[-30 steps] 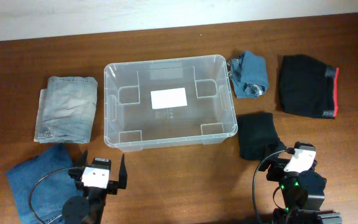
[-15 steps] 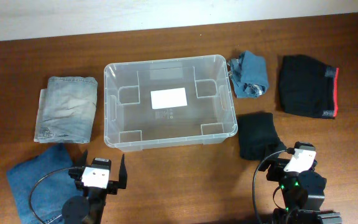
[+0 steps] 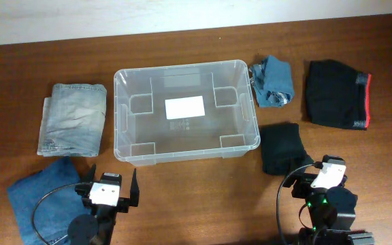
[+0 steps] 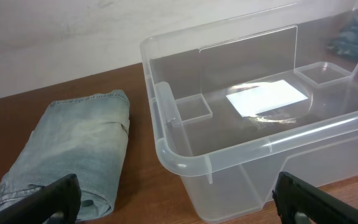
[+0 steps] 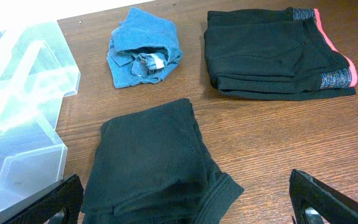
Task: Pack container
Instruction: 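Move the left gripper down toward the dark-blue jeans at front left, then grasp the dark-blue jeans with the left gripper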
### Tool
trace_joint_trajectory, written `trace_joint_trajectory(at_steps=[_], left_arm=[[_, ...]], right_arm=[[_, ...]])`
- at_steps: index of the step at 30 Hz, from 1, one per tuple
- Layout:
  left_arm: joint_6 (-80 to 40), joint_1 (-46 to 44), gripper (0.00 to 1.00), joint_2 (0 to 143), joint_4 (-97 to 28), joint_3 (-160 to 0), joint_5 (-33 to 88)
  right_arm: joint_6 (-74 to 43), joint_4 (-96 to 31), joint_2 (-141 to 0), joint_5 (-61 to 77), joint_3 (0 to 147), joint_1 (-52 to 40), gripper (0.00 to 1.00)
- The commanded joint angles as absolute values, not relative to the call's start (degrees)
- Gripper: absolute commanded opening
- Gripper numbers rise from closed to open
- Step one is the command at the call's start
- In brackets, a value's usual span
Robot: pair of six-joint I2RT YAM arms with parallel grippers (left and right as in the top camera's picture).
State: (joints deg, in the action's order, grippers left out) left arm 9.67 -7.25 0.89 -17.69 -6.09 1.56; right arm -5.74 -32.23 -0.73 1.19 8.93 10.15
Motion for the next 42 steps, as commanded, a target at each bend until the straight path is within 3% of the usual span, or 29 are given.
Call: trace_joint_trajectory(at_steps=[1, 5, 13, 21, 26, 30, 36, 40, 42], left_arm=[[10.37, -7.35, 0.99, 0.34, -15.97, -5.50, 1.56], [6.81, -7.35, 0.99, 0.36, -18.22, -10.04, -3.73], [0.47, -7.35, 0.99, 9.61, -42.13, -45.01, -20.49], [7.38, -7.35, 1.00, 14.15, -55.83, -64.97, -23.68], [-11.22, -7.44, 1.00, 14.15, -76.27, -69.63, -50.96], [-21.52, -8.71, 0.99, 14.17, -87.31, -69.87, -51.05], [-22.87, -10.87, 0.99, 14.17, -88.75, -69.87, -50.19], [-7.51, -11.62, 0.99, 14.87, -79.29, -69.87, -35.99], [-6.85, -12.01, 0.99, 17.98, -76.42, -69.91, -34.79]], right_arm=[[-5.32, -32.12, -0.36, 1.50, 8.56, 10.52, 0.98], [-5.34, -32.10, -0.36, 1.50, 8.56, 10.52, 0.99], [-5.34, -32.10, -0.36, 1.50, 8.56, 10.52, 0.98], [-5.34, -32.10, -0.36, 1.50, 8.56, 10.52, 0.98], [-5.32, -32.10, -0.36, 1.50, 8.56, 10.52, 0.98], [-5.32, -32.12, -0.36, 1.50, 8.56, 10.52, 0.98], [-5.34, -32.10, -0.36, 1.50, 8.56, 10.52, 0.99], [-5.34, -32.10, -0.36, 1.50, 8.56, 10.52, 0.98], [-5.32, -32.10, -0.36, 1.50, 8.56, 10.52, 0.98]])
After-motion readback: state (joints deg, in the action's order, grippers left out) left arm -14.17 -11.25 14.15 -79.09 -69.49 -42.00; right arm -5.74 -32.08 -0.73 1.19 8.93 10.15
